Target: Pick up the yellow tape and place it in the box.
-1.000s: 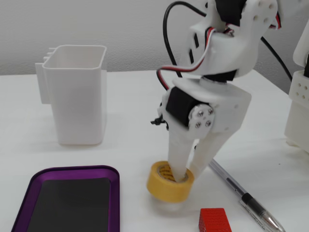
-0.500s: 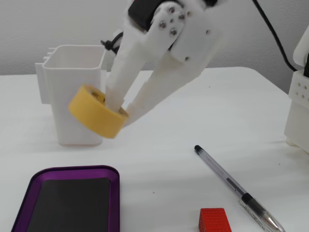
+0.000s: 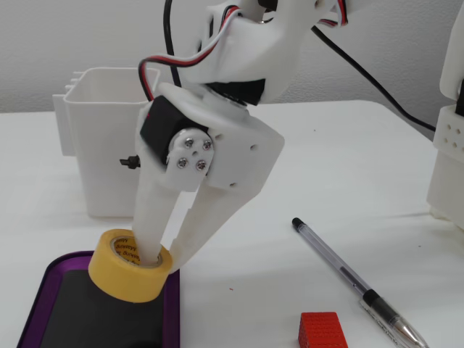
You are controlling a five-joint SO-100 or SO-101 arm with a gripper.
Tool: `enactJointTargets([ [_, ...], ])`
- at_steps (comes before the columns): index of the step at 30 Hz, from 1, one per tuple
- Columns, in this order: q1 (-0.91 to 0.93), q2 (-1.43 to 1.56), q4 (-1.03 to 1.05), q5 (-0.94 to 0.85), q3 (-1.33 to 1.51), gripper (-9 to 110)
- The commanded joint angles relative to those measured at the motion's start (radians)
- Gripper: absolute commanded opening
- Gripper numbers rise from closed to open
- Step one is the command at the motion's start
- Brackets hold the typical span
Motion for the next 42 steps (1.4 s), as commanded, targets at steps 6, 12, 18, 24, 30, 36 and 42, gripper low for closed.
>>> enactJointTargets([
  [6, -0.005, 0.021, 0.008, -0.003, -0.040, 11],
  [12, 0.018, 0.101, 0.192, 0.008, -0.137, 16],
  [18, 0.020, 0.419, 0.383, 0.011, -0.187, 16],
  [24, 0.023, 0.838, 0.555, 0.011, -0.049, 16],
  [30, 0.023, 1.296, 0.640, -0.002, 0.314, 16],
  [36, 0.055, 1.698, 0.586, -0.005, 0.811, 16],
  [42, 0.187, 1.922, 0.492, 0.015, 1.035, 16],
])
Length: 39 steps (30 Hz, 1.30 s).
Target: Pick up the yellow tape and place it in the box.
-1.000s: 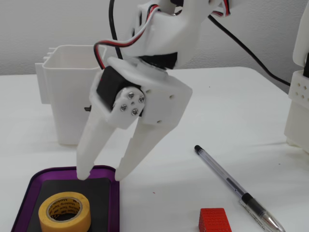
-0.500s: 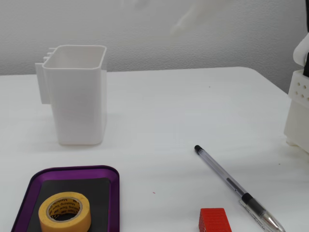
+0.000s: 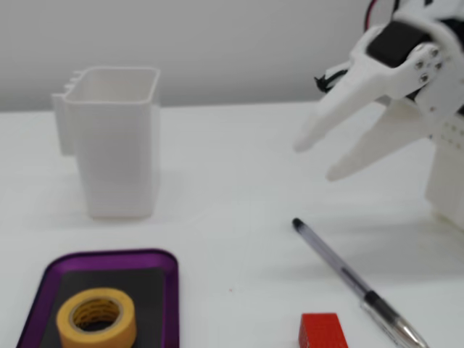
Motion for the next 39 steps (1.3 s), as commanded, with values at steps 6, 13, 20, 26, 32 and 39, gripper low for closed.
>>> enactJointTargets([
  [6, 0.034, 0.081, -0.041, 0.044, 0.209, 16],
  [13, 0.034, 0.081, -0.063, 0.259, 0.265, 15],
  [20, 0.034, 0.081, -0.060, 0.259, 0.270, -1],
  [26, 0.038, 0.081, -0.064, 0.259, 0.295, -1],
  [32, 0.038, 0.081, -0.066, 0.256, 0.367, 0],
  [39, 0.035, 0.081, -0.066, 0.258, 0.367, 0],
])
